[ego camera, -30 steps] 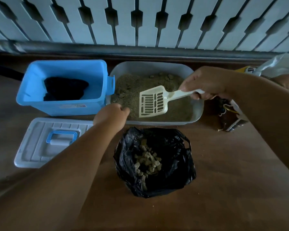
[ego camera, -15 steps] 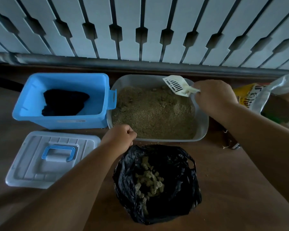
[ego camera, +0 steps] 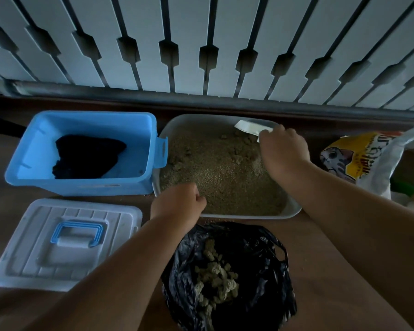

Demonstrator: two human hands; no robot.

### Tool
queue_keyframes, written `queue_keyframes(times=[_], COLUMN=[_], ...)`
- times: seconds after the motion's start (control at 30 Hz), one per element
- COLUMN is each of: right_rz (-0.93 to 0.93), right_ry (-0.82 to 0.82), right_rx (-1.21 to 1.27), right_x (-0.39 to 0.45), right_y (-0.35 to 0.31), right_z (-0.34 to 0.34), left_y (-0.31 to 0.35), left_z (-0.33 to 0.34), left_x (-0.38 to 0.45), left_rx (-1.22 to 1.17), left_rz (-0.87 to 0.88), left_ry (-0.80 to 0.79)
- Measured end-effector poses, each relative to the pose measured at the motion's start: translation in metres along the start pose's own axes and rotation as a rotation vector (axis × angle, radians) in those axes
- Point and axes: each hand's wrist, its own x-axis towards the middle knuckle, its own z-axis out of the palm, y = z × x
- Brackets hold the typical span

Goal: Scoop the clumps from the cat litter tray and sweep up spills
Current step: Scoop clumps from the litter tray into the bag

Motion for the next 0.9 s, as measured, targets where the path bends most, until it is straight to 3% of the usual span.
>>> queue_keyframes(times=[0.13,0.43,0.63,0.9], right_rz=[-0.019,-0.205,-0.112,-0.186], right_ry=[-0.049,-0.151,-0.074,-0.221], right_rx=[0.034,0.106,0.137,0.169], right_x=[0.009,-0.013,-0.01,-0.015], right_y=[-0.012,-0.01,0.001,-0.031], right_z=[0.008,-0.006,-0.017,0.0], left_y=[0.0,-0.001,-0.001,-0.002], left_z=[0.007,0.015,0.016,0.015], left_x=[0.002,-0.008,-0.01,-0.006], left_rx=[-0.034,0.088,0.083,0.058], left_rz=[-0.006,0.055,0.042,-0.021], left_ry=[-0.028,0.099,0.101,0.05])
